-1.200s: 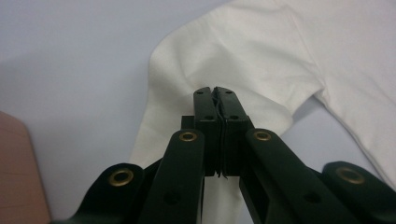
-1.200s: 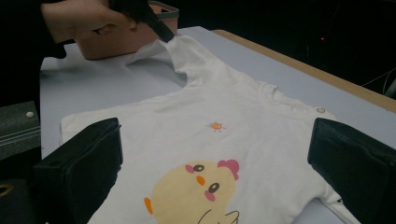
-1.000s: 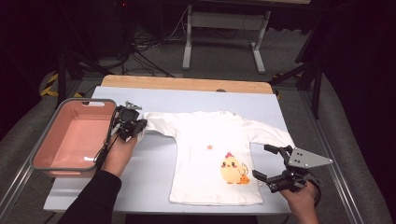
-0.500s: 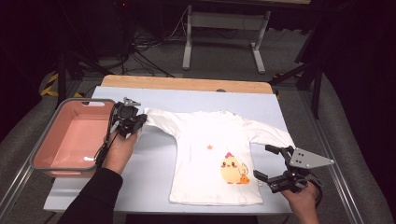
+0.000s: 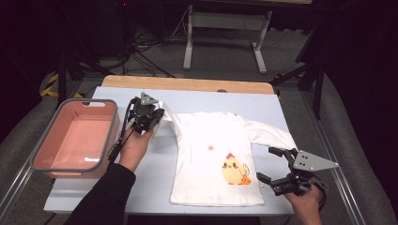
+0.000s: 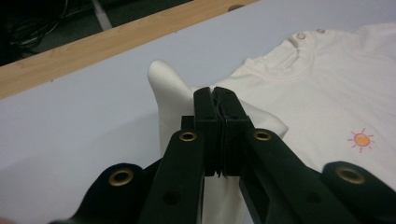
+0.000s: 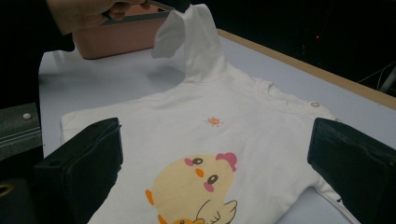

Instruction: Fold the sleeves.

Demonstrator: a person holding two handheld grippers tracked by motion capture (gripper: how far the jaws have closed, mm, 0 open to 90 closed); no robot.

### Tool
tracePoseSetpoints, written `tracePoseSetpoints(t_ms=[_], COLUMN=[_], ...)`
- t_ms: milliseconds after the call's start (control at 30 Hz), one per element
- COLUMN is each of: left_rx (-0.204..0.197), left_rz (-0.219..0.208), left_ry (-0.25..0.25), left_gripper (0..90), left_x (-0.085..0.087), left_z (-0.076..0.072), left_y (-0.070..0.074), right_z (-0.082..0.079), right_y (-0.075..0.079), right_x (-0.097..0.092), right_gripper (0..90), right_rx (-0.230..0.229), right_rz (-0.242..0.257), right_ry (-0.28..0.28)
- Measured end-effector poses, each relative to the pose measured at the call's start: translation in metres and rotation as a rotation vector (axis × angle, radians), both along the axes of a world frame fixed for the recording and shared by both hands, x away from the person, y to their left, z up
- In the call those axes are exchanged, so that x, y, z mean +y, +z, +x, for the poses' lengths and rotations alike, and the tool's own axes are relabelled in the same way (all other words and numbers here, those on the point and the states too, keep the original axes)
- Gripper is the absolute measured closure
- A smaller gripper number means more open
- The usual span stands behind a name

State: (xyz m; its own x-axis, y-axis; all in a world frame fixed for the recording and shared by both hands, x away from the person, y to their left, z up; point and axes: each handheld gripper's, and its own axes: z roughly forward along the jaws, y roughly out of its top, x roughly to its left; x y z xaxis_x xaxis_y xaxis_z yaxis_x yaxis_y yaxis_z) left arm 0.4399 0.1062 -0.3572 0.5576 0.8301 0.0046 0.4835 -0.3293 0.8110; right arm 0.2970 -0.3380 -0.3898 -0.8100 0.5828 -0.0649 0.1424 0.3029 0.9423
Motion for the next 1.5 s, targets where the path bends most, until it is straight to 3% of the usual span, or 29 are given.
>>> tracePoseSetpoints(t_ms=[367,600,800,900,1300,1400,1433,1500], left_rx=[-0.029,-0.028,-0.008,0.022,0.072,0.11,0.118,0.112], left_rz=[0.011,0.014,0.002,-0.007,0.005,-0.018,-0.036,-0.055], left_ry=[-0.092,-0.123,-0.175,-0.201,-0.276,-0.301,-0.3,-0.285], left_gripper=[88.9,88.9,88.9,88.8,88.2,85.4,79.3,75.5], left_x=[-0.04,-0.056,-0.074,-0.083,-0.106,-0.108,-0.107,-0.104], left_z=[0.001,0.001,0.005,0.006,0.012,0.015,0.016,0.015], left_y=[0.002,0.0,-0.005,-0.009,-0.021,-0.026,-0.027,-0.026], right_z=[-0.003,-0.003,-0.003,-0.003,-0.003,-0.003,-0.003,-0.002], right_y=[0.0,0.0,0.001,0.001,0.001,0.001,0.001,0.001], right_x=[-0.004,-0.005,-0.007,-0.006,-0.005,-0.004,-0.004,-0.003], right_gripper=[3.4,3.4,3.4,3.4,3.4,3.4,3.4,3.4], right_rx=[0.0,0.003,0.003,0.003,0.005,0.005,0.005,0.007], right_rz=[0.007,0.007,0.019,0.014,0.014,0.01,0.011,0.013], right_ry=[-0.009,-0.009,-0.009,-0.01,-0.003,0.0,0.001,0.003])
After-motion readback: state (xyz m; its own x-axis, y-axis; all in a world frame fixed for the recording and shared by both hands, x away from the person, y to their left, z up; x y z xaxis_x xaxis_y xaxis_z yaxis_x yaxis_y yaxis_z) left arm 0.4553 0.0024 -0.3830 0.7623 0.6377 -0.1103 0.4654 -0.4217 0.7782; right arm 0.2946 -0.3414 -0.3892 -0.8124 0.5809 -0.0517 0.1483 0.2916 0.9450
